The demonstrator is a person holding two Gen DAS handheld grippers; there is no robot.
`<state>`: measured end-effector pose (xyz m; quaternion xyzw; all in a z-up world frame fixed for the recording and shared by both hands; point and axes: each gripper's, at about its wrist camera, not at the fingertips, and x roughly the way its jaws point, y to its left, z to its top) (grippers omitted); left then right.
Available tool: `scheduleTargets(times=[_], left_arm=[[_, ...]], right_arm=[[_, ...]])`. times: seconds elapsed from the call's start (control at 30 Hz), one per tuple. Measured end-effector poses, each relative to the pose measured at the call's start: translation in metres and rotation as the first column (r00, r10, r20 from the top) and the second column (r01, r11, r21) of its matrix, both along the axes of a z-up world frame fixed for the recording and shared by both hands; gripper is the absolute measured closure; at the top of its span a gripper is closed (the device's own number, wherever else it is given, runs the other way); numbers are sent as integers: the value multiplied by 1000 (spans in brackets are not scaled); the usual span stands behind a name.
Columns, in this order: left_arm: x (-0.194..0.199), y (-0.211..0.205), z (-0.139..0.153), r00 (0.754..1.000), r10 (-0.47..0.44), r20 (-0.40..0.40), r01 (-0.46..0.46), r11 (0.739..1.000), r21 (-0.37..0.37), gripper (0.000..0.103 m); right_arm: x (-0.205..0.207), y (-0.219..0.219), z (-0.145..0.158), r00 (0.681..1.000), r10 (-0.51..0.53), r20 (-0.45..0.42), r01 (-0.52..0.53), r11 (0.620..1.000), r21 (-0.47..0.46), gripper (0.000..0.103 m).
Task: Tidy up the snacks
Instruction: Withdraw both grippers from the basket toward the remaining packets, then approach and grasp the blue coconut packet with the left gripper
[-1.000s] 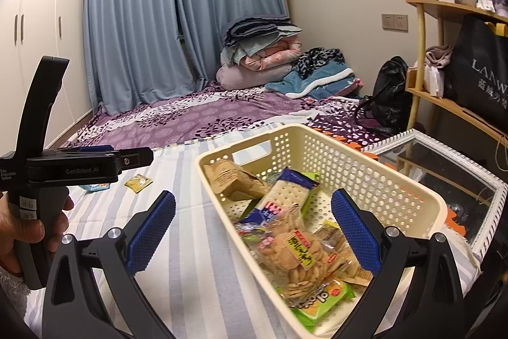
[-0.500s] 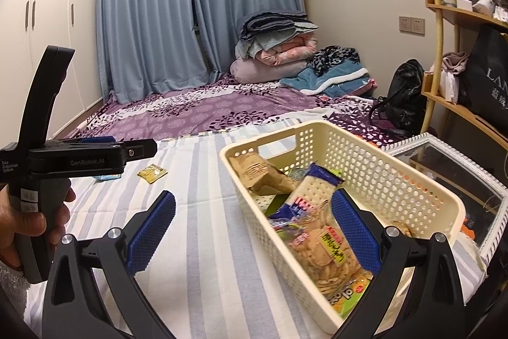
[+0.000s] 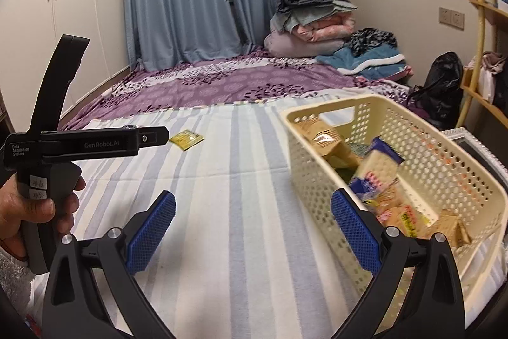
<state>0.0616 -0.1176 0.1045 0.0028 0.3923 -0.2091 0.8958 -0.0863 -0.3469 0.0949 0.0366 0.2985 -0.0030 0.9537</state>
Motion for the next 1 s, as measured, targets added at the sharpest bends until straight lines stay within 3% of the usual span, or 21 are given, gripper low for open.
scheduleTargets(times=[0.37, 0.7, 1.0], left_arm=[[29, 66, -16, 986, 164, -36, -164, 986, -3, 3], [64, 121, -27, 946, 316, -68, -317, 948, -8, 3], [99, 146, -46, 918, 383, -101, -383, 924, 23, 3]], right_arm=[[17, 26, -16, 997, 55, -55, -55, 999, 3, 5], [32, 34, -24, 992, 82, -90, -83, 997, 1, 5], [53, 43, -31, 986, 117, -116, -118, 993, -4, 5]])
